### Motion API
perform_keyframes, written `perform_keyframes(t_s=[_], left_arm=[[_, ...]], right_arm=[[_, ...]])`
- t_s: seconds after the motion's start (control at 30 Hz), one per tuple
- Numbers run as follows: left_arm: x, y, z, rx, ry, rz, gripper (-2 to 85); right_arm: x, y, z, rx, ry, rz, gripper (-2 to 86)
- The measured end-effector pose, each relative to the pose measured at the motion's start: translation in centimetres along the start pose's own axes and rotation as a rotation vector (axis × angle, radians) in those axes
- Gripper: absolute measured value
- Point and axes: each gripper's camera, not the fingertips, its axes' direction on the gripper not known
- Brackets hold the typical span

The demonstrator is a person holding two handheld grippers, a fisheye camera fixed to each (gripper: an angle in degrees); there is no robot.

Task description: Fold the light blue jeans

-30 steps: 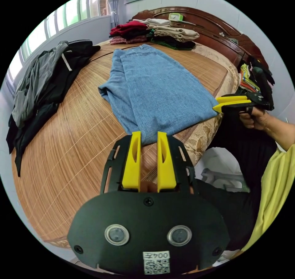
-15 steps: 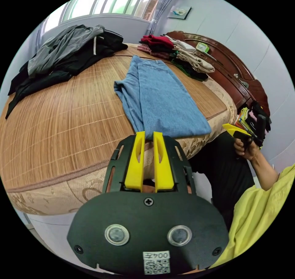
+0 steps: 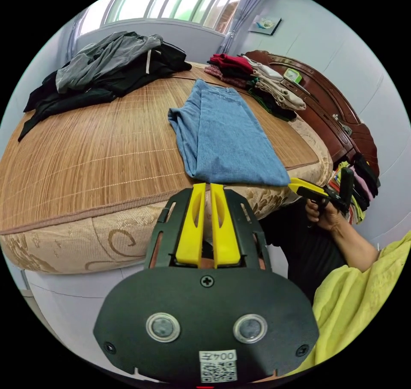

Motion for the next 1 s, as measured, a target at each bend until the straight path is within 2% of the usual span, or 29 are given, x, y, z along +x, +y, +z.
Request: perform_keyframes(t_s=[0.13, 0.37, 0.57, 0.73, 0.83, 1.0], left_arm=[[-0.2, 1.3, -0.3, 0.013, 0.020, -0.047, 1.5], [0.7, 2.2, 0.7, -0.040, 0.007, -0.024, 0.6], [-0.1, 2.9, 1.5, -0.067, 0.032, -0.078, 0.2], [0.1, 3.0, 2.4, -0.101, 0.041, -0.072, 0.1], [0.0, 2.9, 3.2, -0.127, 0.049, -0.081, 0.1], [-0.2, 3.1, 4.2, -0.154, 0.066, -0.096, 0.1]], right_arm=[[2.2, 0.0, -0.8, 0.085, -0.113, -0.003, 5.8], [6.0, -2.5, 1.8, -0.135, -0.282, -0.144, 12.0], [8.4, -3.2, 2.5, -0.201, -0.409, -0.182, 11.6], [9.6, -3.5, 2.4, -0.150, -0.448, -0.171, 10.0], [9.2, -3.8, 3.4, -0.186, -0.409, -0.200, 10.3], [10.4, -3.3, 3.6, -0.170, -0.494, -0.151, 10.2]])
